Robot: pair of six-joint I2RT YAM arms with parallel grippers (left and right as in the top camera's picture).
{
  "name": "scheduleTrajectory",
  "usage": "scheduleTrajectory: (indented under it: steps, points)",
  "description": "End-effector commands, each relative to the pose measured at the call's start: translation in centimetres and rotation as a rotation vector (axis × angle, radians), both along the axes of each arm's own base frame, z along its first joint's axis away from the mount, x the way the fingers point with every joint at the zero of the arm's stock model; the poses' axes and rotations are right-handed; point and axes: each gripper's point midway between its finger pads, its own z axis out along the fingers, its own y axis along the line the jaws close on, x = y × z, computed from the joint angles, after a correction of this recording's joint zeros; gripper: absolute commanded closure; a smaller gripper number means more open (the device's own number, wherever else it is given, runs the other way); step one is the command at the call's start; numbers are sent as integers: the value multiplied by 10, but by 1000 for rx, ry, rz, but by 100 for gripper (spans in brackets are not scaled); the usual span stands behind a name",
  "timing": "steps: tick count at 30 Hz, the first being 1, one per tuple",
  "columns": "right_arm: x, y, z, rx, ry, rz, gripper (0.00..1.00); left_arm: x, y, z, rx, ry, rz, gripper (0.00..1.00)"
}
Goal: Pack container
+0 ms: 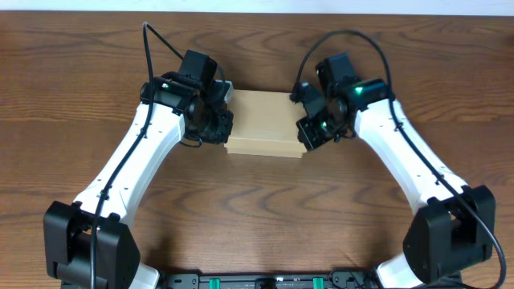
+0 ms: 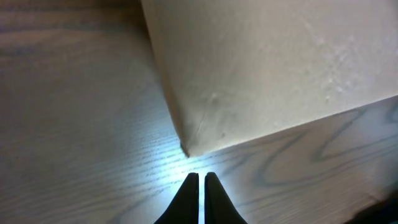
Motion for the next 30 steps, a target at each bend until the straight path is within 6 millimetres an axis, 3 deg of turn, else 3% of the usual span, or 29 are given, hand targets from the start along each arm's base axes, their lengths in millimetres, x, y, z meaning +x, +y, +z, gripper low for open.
scheduleTrajectory:
  steps: [1,4,7,14,18,21,25,30]
  points:
    - [-2,-7,-14,-33,25,-39,99,2,1,15,1,-40,8,95]
    - [-1,-5,-12,-21,23,-53,99,-2,3,27,-9,-66,8,94]
    - [-4,-2,4,5,20,-66,98,-13,7,45,-17,-91,8,94]
    - [-29,-9,85,81,-126,-130,98,-57,21,94,-50,-175,5,94]
    - [-60,-21,112,98,-222,-160,99,-87,30,94,-76,-211,1,94]
    - [-88,-24,110,145,-283,-167,98,-115,31,83,-130,-218,-17,94]
    - [-116,-30,86,203,-336,-187,98,-145,30,73,-207,-246,-44,94]
    - [-133,-37,68,270,-371,-258,96,-158,36,59,-229,-314,-32,94]
